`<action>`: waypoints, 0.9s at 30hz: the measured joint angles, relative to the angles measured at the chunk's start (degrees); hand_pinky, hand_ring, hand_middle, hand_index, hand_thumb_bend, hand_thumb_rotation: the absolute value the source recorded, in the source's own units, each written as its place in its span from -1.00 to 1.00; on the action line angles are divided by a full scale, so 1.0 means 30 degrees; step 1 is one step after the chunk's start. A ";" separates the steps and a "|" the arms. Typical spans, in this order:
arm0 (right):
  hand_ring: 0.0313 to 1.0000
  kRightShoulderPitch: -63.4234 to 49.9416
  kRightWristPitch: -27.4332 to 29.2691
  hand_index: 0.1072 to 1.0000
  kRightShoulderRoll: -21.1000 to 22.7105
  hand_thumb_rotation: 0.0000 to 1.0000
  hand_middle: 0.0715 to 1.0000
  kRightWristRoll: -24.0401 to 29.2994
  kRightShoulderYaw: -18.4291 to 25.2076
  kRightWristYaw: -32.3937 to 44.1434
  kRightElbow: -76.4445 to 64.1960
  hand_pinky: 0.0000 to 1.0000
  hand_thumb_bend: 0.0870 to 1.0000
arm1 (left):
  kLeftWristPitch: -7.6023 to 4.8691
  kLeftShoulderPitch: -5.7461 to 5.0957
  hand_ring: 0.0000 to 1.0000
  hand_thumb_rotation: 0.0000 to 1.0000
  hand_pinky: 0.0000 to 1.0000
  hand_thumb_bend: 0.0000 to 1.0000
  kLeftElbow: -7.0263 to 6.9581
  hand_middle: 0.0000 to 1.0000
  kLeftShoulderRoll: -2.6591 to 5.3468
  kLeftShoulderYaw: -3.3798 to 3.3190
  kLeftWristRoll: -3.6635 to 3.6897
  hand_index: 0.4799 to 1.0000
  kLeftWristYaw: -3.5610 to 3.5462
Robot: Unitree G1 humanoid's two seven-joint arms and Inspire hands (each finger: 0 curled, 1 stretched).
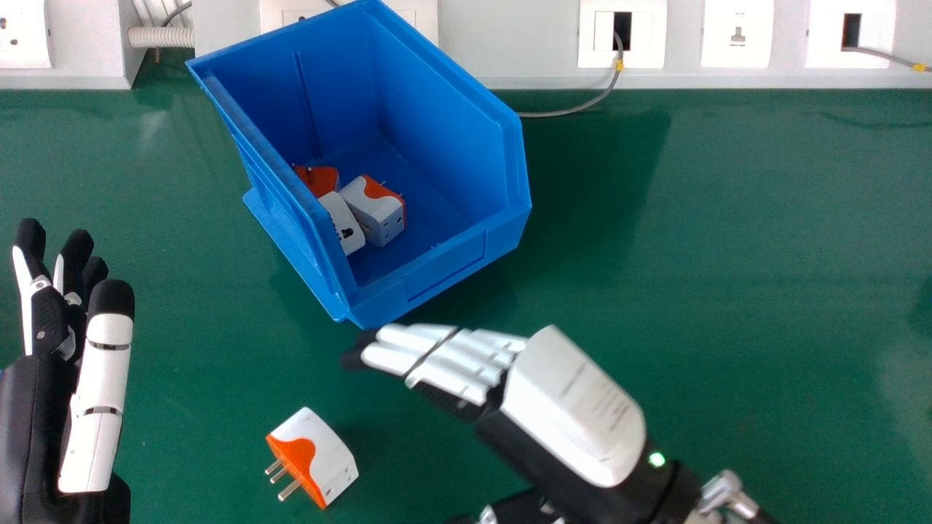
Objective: Pick all objects and put in blue box
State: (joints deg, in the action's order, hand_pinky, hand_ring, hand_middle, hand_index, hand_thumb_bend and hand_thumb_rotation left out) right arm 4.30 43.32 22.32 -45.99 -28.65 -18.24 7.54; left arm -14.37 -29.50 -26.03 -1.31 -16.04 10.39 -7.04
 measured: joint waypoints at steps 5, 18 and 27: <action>0.57 0.1162 0.0431 0.60 -0.0931 0.34 0.65 -0.1171 -0.0715 -0.0252 0.1240 0.23 -0.41 | -0.0010 -0.0065 1.00 0.65 1.00 -0.15 0.0000 1.00 0.0025 -0.0019 -0.0095 1.00 0.0068; 0.53 0.3401 -0.0193 0.59 -0.3267 0.37 0.65 -0.2536 -0.2267 -0.0524 0.3514 0.19 -0.43 | -0.0032 -0.0125 1.00 0.67 1.00 -0.18 0.0000 1.00 0.0020 -0.0117 -0.0092 1.00 0.0083; 0.54 0.4897 -0.1669 0.60 -0.3971 0.26 0.67 -0.2980 -0.2902 -0.0477 0.5075 0.21 -0.42 | -0.0024 -0.0172 1.00 0.67 1.00 -0.15 -0.0009 1.00 0.0021 -0.0176 -0.0092 1.00 0.0088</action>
State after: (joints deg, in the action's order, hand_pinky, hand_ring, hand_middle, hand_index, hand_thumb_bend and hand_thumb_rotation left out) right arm 18.99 38.32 10.40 -54.93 -37.35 -19.67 22.76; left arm -14.44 -30.02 -26.05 -1.25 -16.57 10.11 -6.78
